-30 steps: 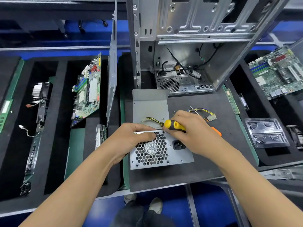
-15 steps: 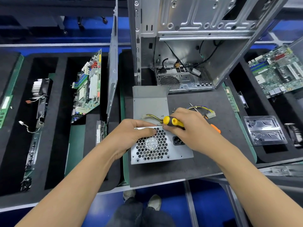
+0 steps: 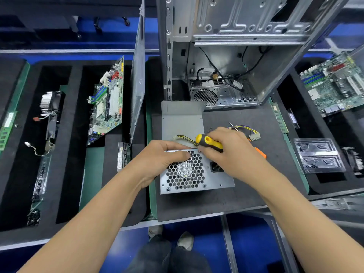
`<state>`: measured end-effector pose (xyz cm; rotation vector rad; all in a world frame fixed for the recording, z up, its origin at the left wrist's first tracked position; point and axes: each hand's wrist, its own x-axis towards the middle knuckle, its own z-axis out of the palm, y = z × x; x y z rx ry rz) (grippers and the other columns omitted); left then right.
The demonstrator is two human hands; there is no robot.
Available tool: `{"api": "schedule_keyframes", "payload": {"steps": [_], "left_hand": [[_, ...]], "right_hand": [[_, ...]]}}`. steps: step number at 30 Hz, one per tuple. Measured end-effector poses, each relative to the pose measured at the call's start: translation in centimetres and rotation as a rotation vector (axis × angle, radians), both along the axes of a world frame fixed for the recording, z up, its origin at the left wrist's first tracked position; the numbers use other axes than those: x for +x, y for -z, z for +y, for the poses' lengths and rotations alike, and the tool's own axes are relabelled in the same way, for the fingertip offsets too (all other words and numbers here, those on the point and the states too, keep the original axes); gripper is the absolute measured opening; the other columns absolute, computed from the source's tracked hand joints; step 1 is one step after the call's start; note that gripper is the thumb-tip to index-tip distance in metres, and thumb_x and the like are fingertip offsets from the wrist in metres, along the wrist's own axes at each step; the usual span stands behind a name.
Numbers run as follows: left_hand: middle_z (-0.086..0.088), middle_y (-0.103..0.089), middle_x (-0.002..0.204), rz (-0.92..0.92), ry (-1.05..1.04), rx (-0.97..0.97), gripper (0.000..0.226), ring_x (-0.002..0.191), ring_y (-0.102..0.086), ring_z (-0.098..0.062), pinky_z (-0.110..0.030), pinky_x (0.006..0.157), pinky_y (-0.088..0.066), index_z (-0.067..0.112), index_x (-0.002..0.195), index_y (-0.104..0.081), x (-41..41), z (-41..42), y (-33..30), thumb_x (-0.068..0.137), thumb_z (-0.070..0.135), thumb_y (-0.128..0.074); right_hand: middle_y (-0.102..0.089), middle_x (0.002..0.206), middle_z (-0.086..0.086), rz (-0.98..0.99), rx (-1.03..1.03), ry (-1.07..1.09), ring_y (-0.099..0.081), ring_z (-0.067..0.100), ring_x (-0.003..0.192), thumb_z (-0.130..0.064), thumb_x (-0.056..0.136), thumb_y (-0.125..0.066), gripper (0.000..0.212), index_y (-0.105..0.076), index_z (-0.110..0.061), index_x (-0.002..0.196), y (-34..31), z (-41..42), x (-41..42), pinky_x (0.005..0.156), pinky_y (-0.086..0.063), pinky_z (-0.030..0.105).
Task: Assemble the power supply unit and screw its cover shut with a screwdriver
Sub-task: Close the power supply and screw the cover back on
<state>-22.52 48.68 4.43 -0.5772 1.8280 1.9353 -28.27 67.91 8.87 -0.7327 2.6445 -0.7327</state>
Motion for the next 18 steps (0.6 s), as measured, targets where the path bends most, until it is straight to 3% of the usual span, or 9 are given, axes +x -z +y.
{"api": "schedule_keyframes", "payload": {"steps": [4,9,13,16,18], "left_hand": [[0.006,-0.076,0.082,0.003,0.022,-0.031,0.012,0.075,-0.067,0.003,-0.012,0.071,-0.046,0.026,0.080,-0.082,-0.1,0.0,-0.1,0.081,0.015,-0.079],[0.006,-0.075,0.082,0.008,0.029,-0.030,0.012,0.075,-0.065,0.003,-0.022,0.078,-0.043,0.028,0.081,-0.082,-0.1,0.0,-0.2,0.081,0.016,-0.079],[0.005,-0.077,0.085,0.003,0.024,-0.029,0.012,0.076,-0.067,0.002,-0.020,0.077,-0.043,0.028,0.080,-0.082,-0.2,0.0,-0.2,0.081,0.016,-0.080],[0.002,-0.078,0.090,-0.015,0.024,-0.018,0.008,0.077,-0.069,0.001,-0.021,0.077,-0.045,0.024,0.082,-0.081,-0.1,-0.1,-0.2,0.081,0.016,-0.080],[0.000,-0.078,0.092,-0.020,0.025,-0.017,0.007,0.079,-0.069,0.000,-0.021,0.078,-0.045,0.023,0.083,-0.081,-0.1,-0.1,-0.2,0.081,0.017,-0.080]], "right_hand": [[-0.053,0.087,0.000,0.116,0.014,-0.036,-0.054,0.027,0.080,-0.019,0.092,-0.064,0.007,-0.063,-0.015,0.085,0.1,0.0,0.9,0.072,-0.048,0.046],[-0.053,0.088,0.001,0.178,-0.052,-0.050,-0.055,0.028,0.077,-0.016,0.093,-0.066,0.009,-0.070,-0.010,0.099,0.5,0.6,1.6,0.070,-0.048,0.046],[-0.057,0.081,-0.002,0.120,-0.135,-0.011,-0.052,0.017,0.077,-0.025,0.095,-0.065,0.016,-0.068,-0.009,0.096,0.6,0.9,0.9,0.072,-0.042,0.023],[-0.060,0.072,-0.011,0.070,-0.336,0.156,-0.048,0.009,0.063,-0.030,0.099,-0.055,0.018,-0.057,-0.016,0.087,-0.1,1.7,0.4,0.061,-0.041,0.018],[-0.056,0.067,-0.007,0.033,-0.653,0.338,-0.044,0.012,0.053,-0.039,0.100,-0.046,0.018,-0.049,-0.028,0.086,-1.3,1.9,0.2,0.051,-0.039,0.022]]}}
